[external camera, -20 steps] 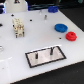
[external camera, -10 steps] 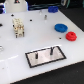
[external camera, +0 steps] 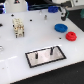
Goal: Insert the blue gear onto the right peg, followed by the red gear
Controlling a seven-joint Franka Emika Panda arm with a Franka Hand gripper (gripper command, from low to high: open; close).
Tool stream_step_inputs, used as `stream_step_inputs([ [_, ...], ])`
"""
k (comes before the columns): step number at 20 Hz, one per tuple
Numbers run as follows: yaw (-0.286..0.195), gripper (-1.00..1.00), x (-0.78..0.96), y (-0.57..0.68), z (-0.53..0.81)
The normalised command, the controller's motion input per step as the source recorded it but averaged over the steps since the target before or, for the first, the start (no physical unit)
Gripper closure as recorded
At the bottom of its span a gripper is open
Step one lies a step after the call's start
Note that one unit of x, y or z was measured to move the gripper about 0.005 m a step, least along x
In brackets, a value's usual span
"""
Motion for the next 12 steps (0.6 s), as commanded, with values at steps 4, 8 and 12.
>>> stream_step_inputs([
  [4, 0.000, -1.00, -0.23, -0.15, -0.51],
  [8, 0.000, -1.00, -0.20, -0.25, -0.43],
  [12, 0.000, -1.00, -0.12, -0.13, -0.06],
])
